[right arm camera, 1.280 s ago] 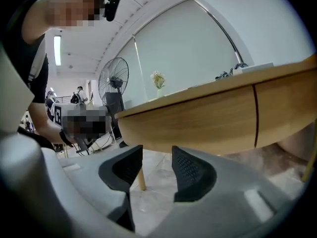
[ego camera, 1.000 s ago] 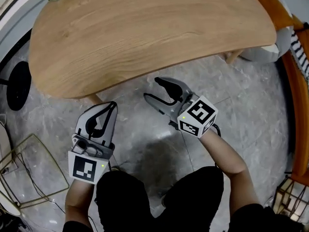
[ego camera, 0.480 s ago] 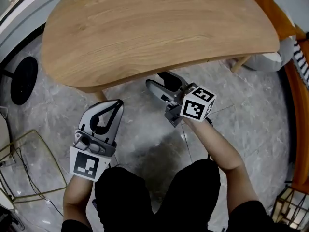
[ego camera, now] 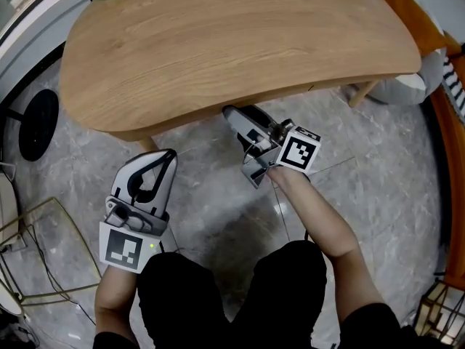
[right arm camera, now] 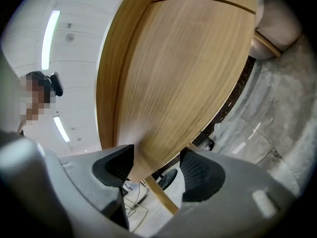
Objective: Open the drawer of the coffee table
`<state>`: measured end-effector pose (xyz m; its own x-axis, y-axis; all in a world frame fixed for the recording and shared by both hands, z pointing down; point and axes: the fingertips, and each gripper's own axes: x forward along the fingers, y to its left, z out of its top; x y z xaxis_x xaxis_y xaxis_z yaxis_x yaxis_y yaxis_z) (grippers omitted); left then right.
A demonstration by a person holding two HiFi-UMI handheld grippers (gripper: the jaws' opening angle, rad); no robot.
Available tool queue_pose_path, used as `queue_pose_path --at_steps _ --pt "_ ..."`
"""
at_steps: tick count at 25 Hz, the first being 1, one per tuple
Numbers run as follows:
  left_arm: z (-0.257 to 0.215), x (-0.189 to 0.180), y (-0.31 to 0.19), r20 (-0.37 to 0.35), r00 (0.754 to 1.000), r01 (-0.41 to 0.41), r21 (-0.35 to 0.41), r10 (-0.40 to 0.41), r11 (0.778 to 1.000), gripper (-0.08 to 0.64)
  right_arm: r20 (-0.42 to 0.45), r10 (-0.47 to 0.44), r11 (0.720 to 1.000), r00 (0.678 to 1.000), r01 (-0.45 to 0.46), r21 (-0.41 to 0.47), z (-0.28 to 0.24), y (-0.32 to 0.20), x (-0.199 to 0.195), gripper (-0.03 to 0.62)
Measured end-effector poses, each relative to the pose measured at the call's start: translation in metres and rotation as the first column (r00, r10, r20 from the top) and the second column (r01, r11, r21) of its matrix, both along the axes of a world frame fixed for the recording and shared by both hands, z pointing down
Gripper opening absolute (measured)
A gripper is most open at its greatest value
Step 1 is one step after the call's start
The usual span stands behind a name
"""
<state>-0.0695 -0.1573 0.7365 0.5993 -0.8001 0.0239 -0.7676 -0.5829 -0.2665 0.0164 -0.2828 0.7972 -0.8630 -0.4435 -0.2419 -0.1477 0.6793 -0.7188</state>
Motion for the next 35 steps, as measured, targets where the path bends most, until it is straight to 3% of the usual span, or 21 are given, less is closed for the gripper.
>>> queue_pose_path --at_steps 5,12,23,35 --pt "-0.015 -0.012 -0.007 -0.087 0.995 0.046 0.016 -0.045 0.999 0.008 0.046 -0.021 1.000 0.999 0.021 0.001 -0.004 -0.004 0.000 0.284" --pt "-0.016 -0.015 0.002 -0.076 0.995 0.071 0.017 -0.069 0.997 0.008 0.092 -0.035 0.999 0.995 0.033 0.021 -0.006 0.001 0.005 0.252" --pt "-0.036 -0.030 0.008 -0.118 0.986 0.124 0.041 -0.119 0.991 0.008 0.064 -0.087 0.996 0.994 0.085 0.041 -0.002 0.036 0.016 0.238" --pt "-0.056 -0.037 0.036 -0.089 0.982 0.172 0.062 -0.166 0.983 0.008 0.038 -0.101 0.993 0.994 0.098 0.072 0.002 0.067 0.028 0.227"
